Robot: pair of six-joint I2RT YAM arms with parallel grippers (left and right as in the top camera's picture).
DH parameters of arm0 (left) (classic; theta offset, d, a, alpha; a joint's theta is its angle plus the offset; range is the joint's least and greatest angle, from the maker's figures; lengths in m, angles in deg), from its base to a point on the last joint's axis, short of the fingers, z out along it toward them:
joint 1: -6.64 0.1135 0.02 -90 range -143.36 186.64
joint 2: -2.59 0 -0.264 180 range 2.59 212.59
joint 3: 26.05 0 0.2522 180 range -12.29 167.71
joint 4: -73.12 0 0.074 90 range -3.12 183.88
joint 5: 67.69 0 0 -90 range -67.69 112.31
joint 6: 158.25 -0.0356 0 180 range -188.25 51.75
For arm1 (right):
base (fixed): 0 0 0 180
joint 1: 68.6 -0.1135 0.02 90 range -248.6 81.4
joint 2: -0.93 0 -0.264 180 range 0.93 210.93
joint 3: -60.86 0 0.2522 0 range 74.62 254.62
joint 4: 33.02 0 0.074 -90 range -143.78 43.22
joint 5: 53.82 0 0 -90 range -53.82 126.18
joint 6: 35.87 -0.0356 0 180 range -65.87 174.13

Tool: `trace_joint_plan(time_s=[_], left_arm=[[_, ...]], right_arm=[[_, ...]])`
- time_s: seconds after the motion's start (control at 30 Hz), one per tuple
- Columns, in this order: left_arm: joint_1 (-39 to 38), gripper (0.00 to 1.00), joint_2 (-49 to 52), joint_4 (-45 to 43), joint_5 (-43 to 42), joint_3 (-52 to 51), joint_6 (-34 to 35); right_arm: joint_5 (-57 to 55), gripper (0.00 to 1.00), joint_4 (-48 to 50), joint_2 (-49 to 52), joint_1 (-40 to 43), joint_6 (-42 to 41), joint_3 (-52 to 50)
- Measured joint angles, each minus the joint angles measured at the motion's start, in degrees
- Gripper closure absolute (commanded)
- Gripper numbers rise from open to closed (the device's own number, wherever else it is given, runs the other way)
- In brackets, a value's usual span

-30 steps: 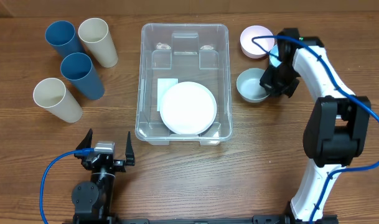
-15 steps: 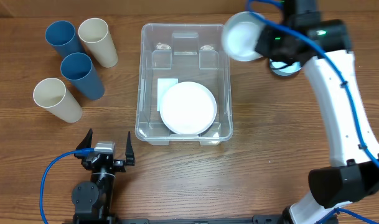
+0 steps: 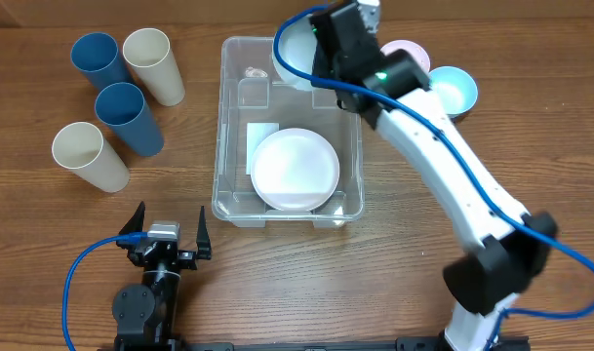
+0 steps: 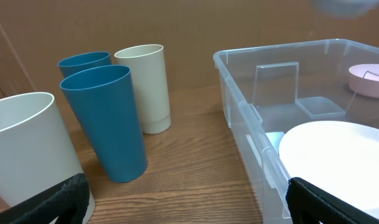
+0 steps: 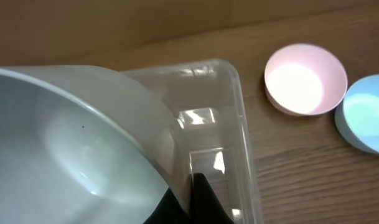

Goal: Pack container
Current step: 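Carry the grey-green bowl into the bin's back corner and release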

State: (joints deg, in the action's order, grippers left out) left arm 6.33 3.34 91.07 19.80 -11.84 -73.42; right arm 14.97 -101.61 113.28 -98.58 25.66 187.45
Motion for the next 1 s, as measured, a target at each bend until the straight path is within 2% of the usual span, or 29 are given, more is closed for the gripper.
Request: trace_joint_plan(time_s=[0.23,0.47,1.0], left_arm=[[0.0,0.0,0.0,0.0,0.0,0.0,0.0],[0.0,0.0,0.0,0.0,0.0,0.02,0.0],[0.0,0.0,0.0,0.0,0.0,0.02,0.0]], right_arm=[[-0.44,0.96,-0.04,10.78,0.0,-0.02,-0.02],[-0.74,0.95,0.15,13.2,0.83,0.0,-0.02],[-1.7,0.82,2.51,14.99,2.14,3.5,-0.02]])
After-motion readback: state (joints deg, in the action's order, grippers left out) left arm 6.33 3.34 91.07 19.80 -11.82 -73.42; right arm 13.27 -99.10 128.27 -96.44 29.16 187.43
